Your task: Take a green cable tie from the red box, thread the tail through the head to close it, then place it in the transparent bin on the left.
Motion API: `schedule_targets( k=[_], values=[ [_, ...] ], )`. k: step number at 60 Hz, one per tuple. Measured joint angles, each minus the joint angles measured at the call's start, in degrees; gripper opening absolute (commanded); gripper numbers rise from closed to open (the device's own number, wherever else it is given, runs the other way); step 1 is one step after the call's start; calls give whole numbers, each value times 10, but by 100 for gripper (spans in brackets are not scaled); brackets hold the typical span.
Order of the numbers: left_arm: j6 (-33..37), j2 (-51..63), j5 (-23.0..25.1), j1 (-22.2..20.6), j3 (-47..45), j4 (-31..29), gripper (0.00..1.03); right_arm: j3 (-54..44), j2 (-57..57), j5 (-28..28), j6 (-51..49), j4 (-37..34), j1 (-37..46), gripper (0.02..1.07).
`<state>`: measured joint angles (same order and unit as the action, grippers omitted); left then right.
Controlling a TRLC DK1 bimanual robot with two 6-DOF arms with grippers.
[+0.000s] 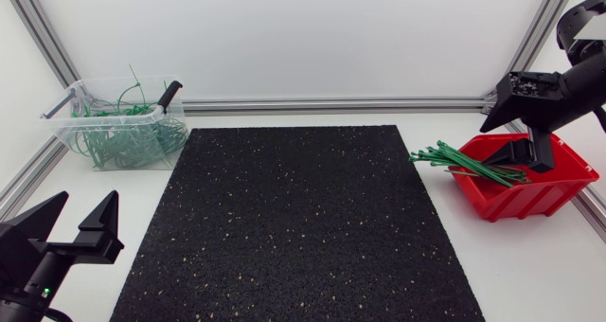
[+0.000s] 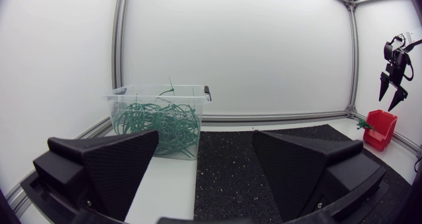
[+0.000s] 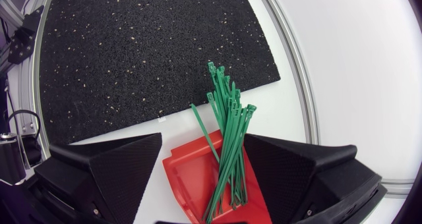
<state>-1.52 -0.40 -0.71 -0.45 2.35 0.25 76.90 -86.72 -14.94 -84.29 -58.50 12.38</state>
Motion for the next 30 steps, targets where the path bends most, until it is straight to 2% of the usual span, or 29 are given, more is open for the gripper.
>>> schedule_targets(
  k=[4, 12, 17, 21, 30],
  values=[
    [0, 0, 0, 0, 0, 0, 99, -22, 0, 2, -9, 20, 0, 79],
    [0, 0, 0, 0, 0, 0, 99, -60, 0, 3, -33, 56, 0, 70],
    [0, 0, 0, 0, 0, 0, 99, -83, 0, 6, -42, 76, 0, 69],
    [0, 0, 0, 0, 0, 0, 99, -99, 0, 13, -45, 96, -2, 62],
    [0, 0, 0, 0, 0, 0, 99, -125, -13, 17, -45, 139, -5, 62]
  ],
)
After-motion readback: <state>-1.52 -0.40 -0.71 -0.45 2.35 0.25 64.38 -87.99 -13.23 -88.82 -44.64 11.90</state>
